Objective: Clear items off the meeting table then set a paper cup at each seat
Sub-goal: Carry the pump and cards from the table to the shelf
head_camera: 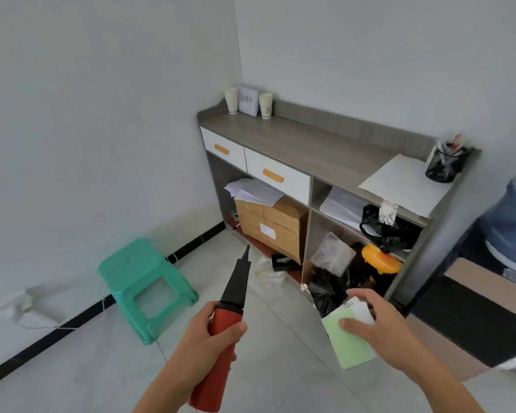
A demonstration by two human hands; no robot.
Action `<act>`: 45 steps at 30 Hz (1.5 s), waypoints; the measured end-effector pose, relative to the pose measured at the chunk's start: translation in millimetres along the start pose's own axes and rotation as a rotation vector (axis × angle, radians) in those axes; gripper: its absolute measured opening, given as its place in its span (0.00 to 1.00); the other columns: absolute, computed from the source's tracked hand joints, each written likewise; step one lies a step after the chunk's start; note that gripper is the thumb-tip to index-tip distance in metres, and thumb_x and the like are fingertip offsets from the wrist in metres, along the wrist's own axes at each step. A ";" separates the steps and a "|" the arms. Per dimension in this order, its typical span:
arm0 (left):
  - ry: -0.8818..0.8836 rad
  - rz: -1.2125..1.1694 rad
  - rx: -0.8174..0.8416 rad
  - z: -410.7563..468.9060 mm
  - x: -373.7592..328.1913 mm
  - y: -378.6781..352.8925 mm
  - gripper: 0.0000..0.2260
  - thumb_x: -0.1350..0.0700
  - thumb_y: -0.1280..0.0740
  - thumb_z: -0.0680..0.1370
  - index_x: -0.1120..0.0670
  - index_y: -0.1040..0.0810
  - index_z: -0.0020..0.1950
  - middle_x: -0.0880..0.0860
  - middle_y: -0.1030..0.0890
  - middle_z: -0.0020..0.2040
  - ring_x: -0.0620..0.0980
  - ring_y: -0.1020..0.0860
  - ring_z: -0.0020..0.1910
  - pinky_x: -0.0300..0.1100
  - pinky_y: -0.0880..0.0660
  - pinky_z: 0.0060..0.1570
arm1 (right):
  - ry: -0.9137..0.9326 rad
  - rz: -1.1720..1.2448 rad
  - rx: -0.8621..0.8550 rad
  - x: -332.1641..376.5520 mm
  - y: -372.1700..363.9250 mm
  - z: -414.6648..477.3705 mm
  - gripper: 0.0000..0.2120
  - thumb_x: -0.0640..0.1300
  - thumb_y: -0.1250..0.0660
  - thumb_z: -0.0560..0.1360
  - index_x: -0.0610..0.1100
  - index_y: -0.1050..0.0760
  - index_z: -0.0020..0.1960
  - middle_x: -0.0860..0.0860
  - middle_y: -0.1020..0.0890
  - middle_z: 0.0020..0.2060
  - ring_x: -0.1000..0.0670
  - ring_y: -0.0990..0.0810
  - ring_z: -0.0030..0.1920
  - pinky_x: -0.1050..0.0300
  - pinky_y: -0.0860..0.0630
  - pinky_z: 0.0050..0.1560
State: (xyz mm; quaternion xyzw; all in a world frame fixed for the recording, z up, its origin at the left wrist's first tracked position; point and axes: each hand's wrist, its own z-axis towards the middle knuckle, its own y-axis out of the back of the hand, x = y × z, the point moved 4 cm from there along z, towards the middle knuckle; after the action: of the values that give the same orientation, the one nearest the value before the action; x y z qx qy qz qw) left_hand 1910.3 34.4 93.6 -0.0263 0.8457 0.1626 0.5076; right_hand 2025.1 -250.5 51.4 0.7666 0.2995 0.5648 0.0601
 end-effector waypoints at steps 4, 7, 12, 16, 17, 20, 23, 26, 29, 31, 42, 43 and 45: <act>0.012 -0.015 -0.053 67.7 -44.0 11.8 0.14 0.53 0.26 0.73 0.47 0.25 0.55 0.59 0.18 0.46 0.54 0.18 0.36 0.48 0.18 0.39 | 0.055 -0.026 0.006 55.9 16.3 94.1 0.24 0.47 0.26 0.72 0.58 0.34 0.62 0.55 0.22 0.50 0.51 0.20 0.48 0.51 0.19 0.43; 0.041 -0.027 -0.056 116.3 -59.4 19.3 0.13 0.55 0.26 0.73 0.48 0.25 0.54 0.60 0.17 0.45 0.54 0.17 0.35 0.47 0.18 0.39 | 0.052 -0.013 0.012 80.1 17.3 154.1 0.21 0.48 0.26 0.71 0.52 0.30 0.61 0.52 0.20 0.48 0.51 0.19 0.46 0.60 0.23 0.36; 0.044 -0.041 -0.026 225.5 -85.6 33.8 0.12 0.58 0.26 0.73 0.51 0.24 0.53 0.60 0.18 0.42 0.54 0.19 0.32 0.47 0.21 0.35 | 0.015 0.021 0.000 104.8 16.2 247.6 0.18 0.47 0.26 0.72 0.51 0.29 0.58 0.51 0.20 0.48 0.51 0.19 0.46 0.60 0.23 0.37; 0.000 -0.013 0.041 329.2 -123.5 51.5 0.13 0.56 0.25 0.73 0.50 0.24 0.54 0.59 0.18 0.42 0.54 0.19 0.33 0.47 0.21 0.36 | -0.019 0.085 -0.055 132.4 20.6 325.3 0.17 0.45 0.27 0.72 0.50 0.29 0.58 0.49 0.20 0.49 0.50 0.19 0.46 0.58 0.20 0.38; -0.004 0.005 0.063 353.0 -136.2 56.6 0.14 0.55 0.25 0.73 0.49 0.25 0.55 0.59 0.18 0.43 0.54 0.18 0.33 0.46 0.20 0.36 | -0.034 0.116 -0.076 141.9 22.6 342.7 0.17 0.44 0.27 0.72 0.49 0.29 0.58 0.49 0.20 0.49 0.49 0.19 0.46 0.56 0.20 0.38; -0.032 0.046 0.144 419.5 -181.2 70.9 0.15 0.54 0.26 0.73 0.48 0.25 0.57 0.60 0.18 0.46 0.53 0.18 0.34 0.45 0.20 0.37 | -0.052 0.200 -0.147 177.9 27.2 391.1 0.18 0.42 0.27 0.73 0.49 0.29 0.60 0.49 0.19 0.49 0.47 0.17 0.45 0.57 0.22 0.35; -0.082 0.071 0.191 481.1 -228.1 74.9 0.14 0.54 0.26 0.73 0.47 0.25 0.56 0.59 0.18 0.46 0.52 0.19 0.34 0.44 0.21 0.36 | -0.067 0.237 -0.195 203.6 33.1 432.4 0.17 0.43 0.26 0.72 0.50 0.28 0.58 0.49 0.18 0.48 0.46 0.16 0.44 0.55 0.21 0.36; -0.117 0.068 0.243 533.6 -265.6 66.5 0.13 0.52 0.26 0.73 0.47 0.25 0.56 0.58 0.18 0.47 0.52 0.18 0.35 0.45 0.20 0.38 | -0.100 0.302 -0.243 213.3 41.8 464.7 0.16 0.42 0.26 0.72 0.49 0.27 0.56 0.48 0.17 0.47 0.46 0.16 0.43 0.54 0.21 0.36; -0.149 0.055 0.265 586.7 -300.5 52.9 0.13 0.51 0.28 0.75 0.47 0.26 0.57 0.58 0.17 0.47 0.51 0.18 0.36 0.44 0.19 0.38 | -0.110 0.364 -0.260 221.9 54.6 502.5 0.14 0.41 0.27 0.73 0.50 0.27 0.55 0.47 0.17 0.47 0.46 0.15 0.41 0.57 0.22 0.33; -0.149 0.029 0.282 625.1 -322.0 41.4 0.11 0.52 0.30 0.77 0.46 0.26 0.57 0.59 0.18 0.49 0.53 0.18 0.38 0.45 0.19 0.38 | -0.119 0.413 -0.262 226.4 64.9 534.4 0.14 0.41 0.28 0.73 0.49 0.27 0.56 0.45 0.18 0.48 0.45 0.16 0.41 0.59 0.23 0.30; -0.292 0.033 0.349 818.1 -437.3 -27.9 0.20 0.61 0.32 0.77 0.50 0.32 0.66 0.52 0.21 0.58 0.49 0.22 0.54 0.37 0.27 0.45 | -0.183 0.646 -0.339 255.9 111.4 717.4 0.12 0.39 0.31 0.76 0.46 0.28 0.57 0.45 0.20 0.51 0.46 0.18 0.42 0.54 0.22 0.35; -0.304 0.043 0.346 832.2 -444.7 -31.7 0.21 0.62 0.31 0.76 0.50 0.32 0.67 0.51 0.21 0.58 0.50 0.22 0.56 0.39 0.26 0.48 | -0.199 0.651 -0.345 256.5 113.4 727.9 0.12 0.39 0.31 0.76 0.46 0.29 0.56 0.46 0.20 0.51 0.46 0.18 0.42 0.54 0.22 0.35; -0.361 0.068 0.330 861.5 -461.3 -39.8 0.23 0.63 0.29 0.75 0.50 0.33 0.66 0.52 0.21 0.58 0.52 0.22 0.57 0.43 0.26 0.54 | -0.208 0.662 -0.360 258.0 119.3 747.3 0.11 0.39 0.31 0.75 0.47 0.29 0.55 0.46 0.20 0.50 0.45 0.18 0.43 0.53 0.21 0.35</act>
State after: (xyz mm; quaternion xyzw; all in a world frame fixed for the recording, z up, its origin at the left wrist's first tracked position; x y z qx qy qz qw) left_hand 2873.9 201.0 111.7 0.1147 0.7567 0.0413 0.6422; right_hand 2792.9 -27.6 51.8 0.8521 -0.0755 0.5165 0.0382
